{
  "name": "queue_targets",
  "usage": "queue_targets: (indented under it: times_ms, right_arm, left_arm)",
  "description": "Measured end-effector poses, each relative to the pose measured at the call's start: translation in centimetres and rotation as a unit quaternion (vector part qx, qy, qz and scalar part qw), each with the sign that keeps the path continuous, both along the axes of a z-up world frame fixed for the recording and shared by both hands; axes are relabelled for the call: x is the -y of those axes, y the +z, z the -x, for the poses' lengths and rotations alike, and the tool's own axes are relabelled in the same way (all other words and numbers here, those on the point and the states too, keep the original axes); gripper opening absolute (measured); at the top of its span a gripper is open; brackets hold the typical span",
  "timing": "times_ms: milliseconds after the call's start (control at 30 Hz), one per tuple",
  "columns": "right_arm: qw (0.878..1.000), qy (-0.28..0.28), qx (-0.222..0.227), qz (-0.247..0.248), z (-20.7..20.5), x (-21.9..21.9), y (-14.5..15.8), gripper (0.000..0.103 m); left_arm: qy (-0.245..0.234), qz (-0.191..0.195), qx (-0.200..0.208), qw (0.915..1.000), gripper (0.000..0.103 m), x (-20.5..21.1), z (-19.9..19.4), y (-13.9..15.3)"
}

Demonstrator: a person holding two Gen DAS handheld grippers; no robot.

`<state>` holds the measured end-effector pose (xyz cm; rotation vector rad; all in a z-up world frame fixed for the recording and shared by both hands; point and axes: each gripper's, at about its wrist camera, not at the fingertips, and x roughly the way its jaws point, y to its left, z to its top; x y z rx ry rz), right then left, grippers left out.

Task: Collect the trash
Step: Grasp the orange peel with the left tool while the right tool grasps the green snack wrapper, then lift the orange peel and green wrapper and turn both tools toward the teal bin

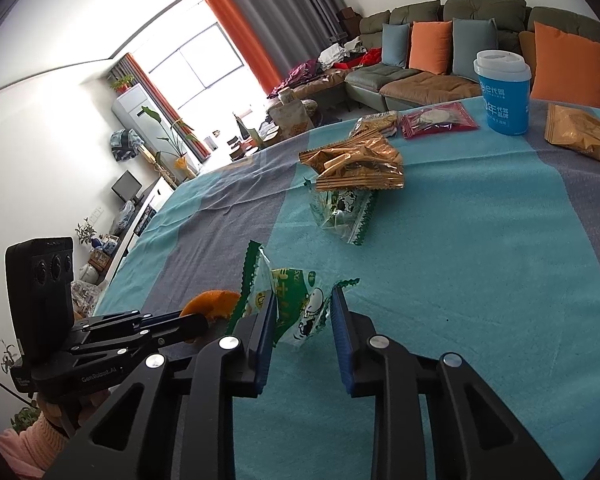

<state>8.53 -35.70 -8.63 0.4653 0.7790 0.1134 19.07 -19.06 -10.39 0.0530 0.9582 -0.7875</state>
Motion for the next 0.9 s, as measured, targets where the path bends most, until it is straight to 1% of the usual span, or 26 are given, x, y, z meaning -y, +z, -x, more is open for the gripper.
queue_targets:
  times_ms: [133,400,667,900]
  right_arm:
    - [1.000,0.005,0.007,0.003,0.0,-0.3,0.5,0.024]
    - [0.999,0.025,0.022,0.002,-0.4,-1.6,1.3,0.024]
    - [0.998,0.055,0.033,-0.002,-1.1,-3.9,2.0,0.024]
    - [0.996,0.081,0.039,-0.008,-1.9,-6.2,2.3,0.024]
  left_arm:
    - [0.005,0.007,0.003,1.0000,0.011,-0.7,0.2,0.4]
    - [0.039,0.021,0.020,0.9988,0.010,-3.6,0.8,1.9]
    - [0.076,0.030,0.039,0.9959,0.010,-7.2,1.7,3.5]
    - [0.108,0.033,0.048,0.9924,0.010,-10.4,2.6,4.5]
